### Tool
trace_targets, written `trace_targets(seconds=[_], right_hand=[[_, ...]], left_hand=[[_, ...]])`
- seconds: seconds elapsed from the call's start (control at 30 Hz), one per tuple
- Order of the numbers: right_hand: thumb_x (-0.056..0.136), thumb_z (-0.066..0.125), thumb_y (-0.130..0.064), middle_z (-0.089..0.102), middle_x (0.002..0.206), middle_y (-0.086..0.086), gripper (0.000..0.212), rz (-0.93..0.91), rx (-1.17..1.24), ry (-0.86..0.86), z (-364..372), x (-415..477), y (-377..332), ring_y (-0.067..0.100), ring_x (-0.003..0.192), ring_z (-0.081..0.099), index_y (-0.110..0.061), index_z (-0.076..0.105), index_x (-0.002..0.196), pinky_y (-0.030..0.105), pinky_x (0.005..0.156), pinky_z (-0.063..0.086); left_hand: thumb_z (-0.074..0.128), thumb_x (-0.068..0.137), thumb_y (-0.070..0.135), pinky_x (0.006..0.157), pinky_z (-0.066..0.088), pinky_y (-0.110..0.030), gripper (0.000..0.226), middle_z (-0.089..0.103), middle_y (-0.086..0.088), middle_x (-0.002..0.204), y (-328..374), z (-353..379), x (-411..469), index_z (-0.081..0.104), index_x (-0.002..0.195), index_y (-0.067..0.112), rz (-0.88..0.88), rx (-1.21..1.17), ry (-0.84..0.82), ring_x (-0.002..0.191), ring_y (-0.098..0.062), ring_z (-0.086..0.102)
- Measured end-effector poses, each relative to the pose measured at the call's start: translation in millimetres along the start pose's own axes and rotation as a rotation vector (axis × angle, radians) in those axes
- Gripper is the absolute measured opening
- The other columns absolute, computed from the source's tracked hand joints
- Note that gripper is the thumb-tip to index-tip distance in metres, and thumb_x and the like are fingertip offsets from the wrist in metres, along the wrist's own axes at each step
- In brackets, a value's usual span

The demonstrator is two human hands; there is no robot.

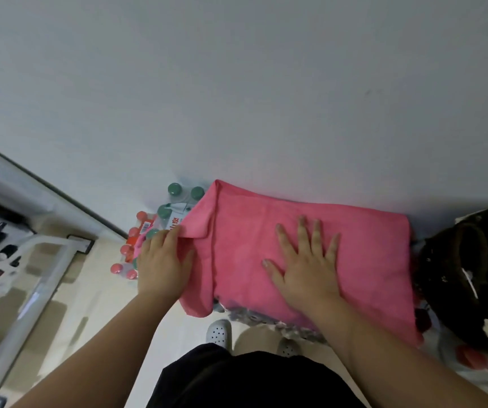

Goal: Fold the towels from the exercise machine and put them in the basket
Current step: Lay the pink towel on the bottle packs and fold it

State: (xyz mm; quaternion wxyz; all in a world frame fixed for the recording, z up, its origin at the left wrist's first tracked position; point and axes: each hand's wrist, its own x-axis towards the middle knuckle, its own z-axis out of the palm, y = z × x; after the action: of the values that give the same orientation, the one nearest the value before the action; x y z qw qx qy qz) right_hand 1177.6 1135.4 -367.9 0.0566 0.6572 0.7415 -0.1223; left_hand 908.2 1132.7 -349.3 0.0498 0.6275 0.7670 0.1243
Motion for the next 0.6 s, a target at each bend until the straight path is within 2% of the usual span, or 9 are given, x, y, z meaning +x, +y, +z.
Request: trace_targets(seconds=[0.1, 0.2, 0.33, 0.37, 0.47, 0.6], right_hand=[[0.09, 0.002, -0.078, -0.022, 0.163, 0.01, 0.079, 0.019, 0.0, 0.007, 0, -2, -1, 0.038, 0.148, -0.025, -0.037, -0.01, 0.156, 0.067, 0.114, -0.009], [0.089, -0.001, -0.079, -0.028, 0.161, 0.008, 0.078, 0.03, -0.029, -0.031, -2, -1, -3, 0.036, 0.146, -0.029, -0.038, -0.019, 0.153, 0.066, 0.115, -0.01], [0.087, -0.003, -0.079, -0.037, 0.158, 0.006, 0.079, 0.03, -0.055, -0.089, -5, 3, -3, 0.034, 0.144, -0.034, -0.039, -0.027, 0.15, 0.061, 0.117, -0.014], [0.086, -0.003, -0.08, -0.037, 0.158, 0.005, 0.079, 0.03, -0.059, -0.097, -5, 4, -3, 0.033, 0.144, -0.035, -0.04, -0.028, 0.15, 0.06, 0.117, -0.015], [0.081, -0.009, -0.083, -0.035, 0.159, 0.005, 0.083, 0.034, -0.088, -0.115, -6, 5, -4, 0.033, 0.145, -0.032, -0.041, -0.027, 0.15, 0.059, 0.118, -0.012], [0.072, -0.022, -0.084, -0.032, 0.16, 0.005, 0.086, 0.072, -0.16, -0.14, -11, 5, -8, 0.03, 0.147, -0.03, -0.042, -0.033, 0.146, 0.06, 0.12, -0.006]], left_hand=[[0.055, 0.083, 0.03, 0.088, 0.046, -0.047, 0.035, 0.066, -0.013, 0.098, -7, 1, 10, 0.073, 0.106, 0.011, -0.017, -0.05, 0.02, 0.098, -0.039, 0.058], [0.05, 0.085, 0.025, 0.071, 0.045, -0.04, 0.025, 0.062, -0.007, 0.078, -14, -6, 30, 0.071, 0.084, 0.011, -0.03, -0.152, 0.007, 0.078, -0.034, 0.056], [0.052, 0.094, 0.02, 0.065, 0.038, -0.031, 0.015, 0.055, 0.008, 0.069, -23, -23, 66, 0.065, 0.086, 0.016, -0.182, -0.355, -0.063, 0.063, -0.014, 0.052], [0.052, 0.094, 0.021, 0.065, 0.04, -0.031, 0.014, 0.059, 0.007, 0.071, -31, -24, 77, 0.064, 0.087, 0.016, -0.195, -0.395, -0.082, 0.064, -0.013, 0.055], [0.051, 0.091, 0.026, 0.069, 0.055, -0.04, 0.015, 0.069, -0.002, 0.082, -57, -27, 112, 0.066, 0.088, 0.021, -0.248, -0.513, -0.159, 0.07, -0.03, 0.064], [0.054, 0.093, 0.022, 0.086, 0.051, -0.04, 0.02, 0.07, -0.01, 0.104, -81, -25, 148, 0.07, 0.099, 0.012, -0.18, -0.484, -0.251, 0.095, -0.033, 0.062]])
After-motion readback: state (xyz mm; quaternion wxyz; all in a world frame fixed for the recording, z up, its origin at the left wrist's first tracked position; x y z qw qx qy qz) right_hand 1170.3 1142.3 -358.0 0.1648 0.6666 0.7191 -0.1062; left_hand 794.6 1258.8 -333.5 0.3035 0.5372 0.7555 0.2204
